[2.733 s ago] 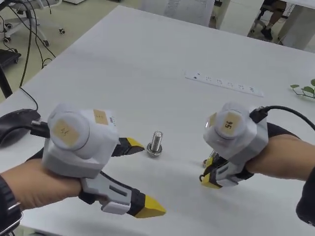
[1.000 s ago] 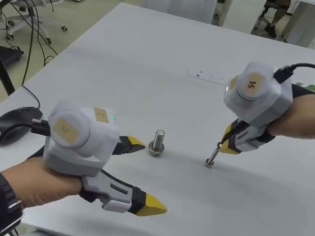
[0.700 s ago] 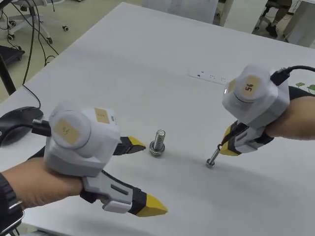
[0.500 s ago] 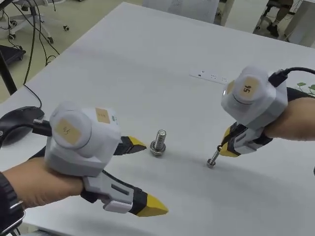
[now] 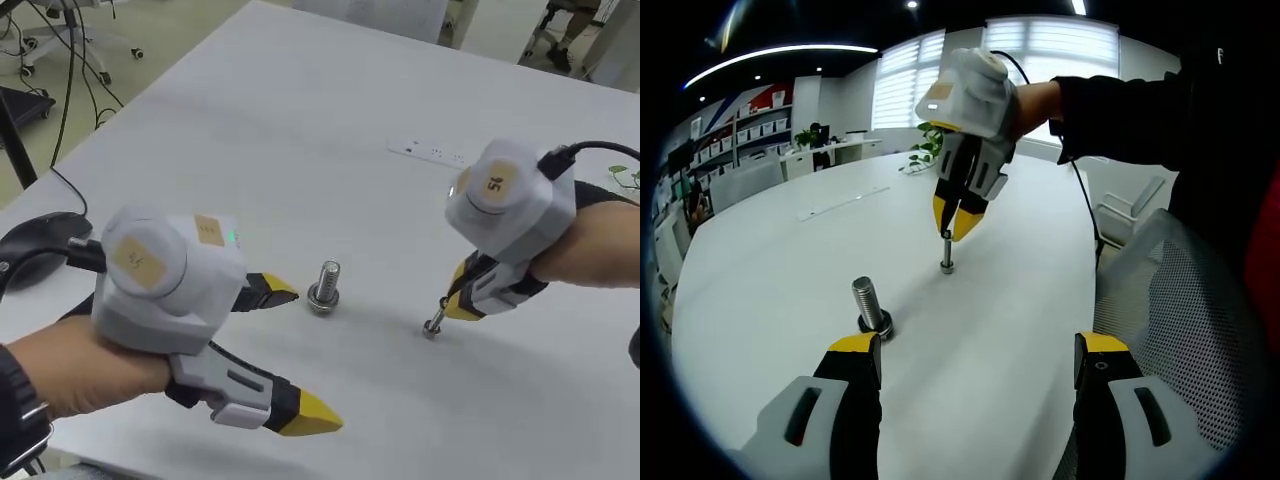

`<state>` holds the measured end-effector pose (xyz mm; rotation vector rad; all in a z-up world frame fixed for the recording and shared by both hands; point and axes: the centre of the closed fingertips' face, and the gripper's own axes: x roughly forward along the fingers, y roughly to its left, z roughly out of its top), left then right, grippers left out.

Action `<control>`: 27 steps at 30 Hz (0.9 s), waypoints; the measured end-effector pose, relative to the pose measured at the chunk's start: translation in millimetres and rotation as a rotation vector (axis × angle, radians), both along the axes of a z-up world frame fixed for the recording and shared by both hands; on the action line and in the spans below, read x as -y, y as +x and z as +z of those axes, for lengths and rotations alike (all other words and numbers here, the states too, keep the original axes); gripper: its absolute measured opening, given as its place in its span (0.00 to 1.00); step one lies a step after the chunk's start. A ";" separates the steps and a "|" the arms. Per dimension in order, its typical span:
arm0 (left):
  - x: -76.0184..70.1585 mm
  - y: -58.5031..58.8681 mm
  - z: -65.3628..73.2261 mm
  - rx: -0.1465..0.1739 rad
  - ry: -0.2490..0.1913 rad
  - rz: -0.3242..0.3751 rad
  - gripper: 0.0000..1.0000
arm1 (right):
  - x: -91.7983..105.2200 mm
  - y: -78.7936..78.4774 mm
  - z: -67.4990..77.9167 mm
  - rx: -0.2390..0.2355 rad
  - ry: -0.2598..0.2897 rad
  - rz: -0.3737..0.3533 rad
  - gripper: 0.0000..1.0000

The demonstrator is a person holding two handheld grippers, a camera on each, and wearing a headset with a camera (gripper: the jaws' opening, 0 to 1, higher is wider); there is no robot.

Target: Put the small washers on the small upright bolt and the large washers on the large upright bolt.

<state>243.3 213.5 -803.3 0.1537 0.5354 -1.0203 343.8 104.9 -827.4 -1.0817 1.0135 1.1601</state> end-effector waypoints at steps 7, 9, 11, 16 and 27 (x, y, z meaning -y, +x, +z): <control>0.6 0.5 -0.3 -0.001 0.000 0.001 0.79 | 1.2 -0.8 -11.3 -0.014 -0.004 -0.011 0.13; 1.1 0.2 -0.4 -0.002 0.002 0.001 0.79 | 1.1 -0.4 -14.9 -0.019 -0.003 -0.015 0.13; 1.2 0.3 -0.4 -0.002 0.002 0.001 0.79 | 1.5 0.3 -19.5 -0.022 -0.006 -0.018 0.13; 1.2 -0.1 -0.4 -0.003 0.002 0.002 0.79 | 0.6 2.0 -27.9 -0.028 -0.006 -0.028 0.13; 1.2 -0.5 0.1 -0.005 0.002 0.004 0.79 | -2.7 -0.1 -35.3 -0.036 -0.001 -0.045 0.13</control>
